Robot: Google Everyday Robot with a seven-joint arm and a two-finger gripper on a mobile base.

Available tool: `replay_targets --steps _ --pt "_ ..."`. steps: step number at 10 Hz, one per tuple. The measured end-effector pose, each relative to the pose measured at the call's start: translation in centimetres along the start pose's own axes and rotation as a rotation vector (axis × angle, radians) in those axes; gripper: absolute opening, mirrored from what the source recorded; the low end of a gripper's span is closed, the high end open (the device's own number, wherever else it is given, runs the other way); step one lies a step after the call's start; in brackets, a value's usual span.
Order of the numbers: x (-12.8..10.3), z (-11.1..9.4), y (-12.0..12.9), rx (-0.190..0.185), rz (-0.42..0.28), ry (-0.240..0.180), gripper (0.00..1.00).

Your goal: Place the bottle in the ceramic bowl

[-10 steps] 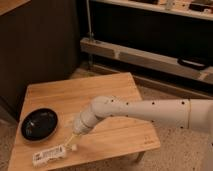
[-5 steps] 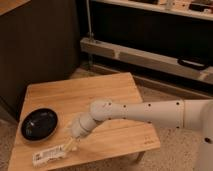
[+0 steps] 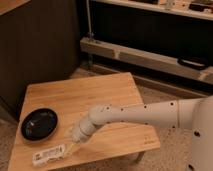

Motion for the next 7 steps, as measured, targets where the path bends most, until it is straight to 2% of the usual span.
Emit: replay_targets --steps 2,7 --pt "1.1 0.4 0.0 0.002 0.008 0.025 0.65" --pt "3.6 0.3 -0.2 0.011 0.015 0.058 0.65"
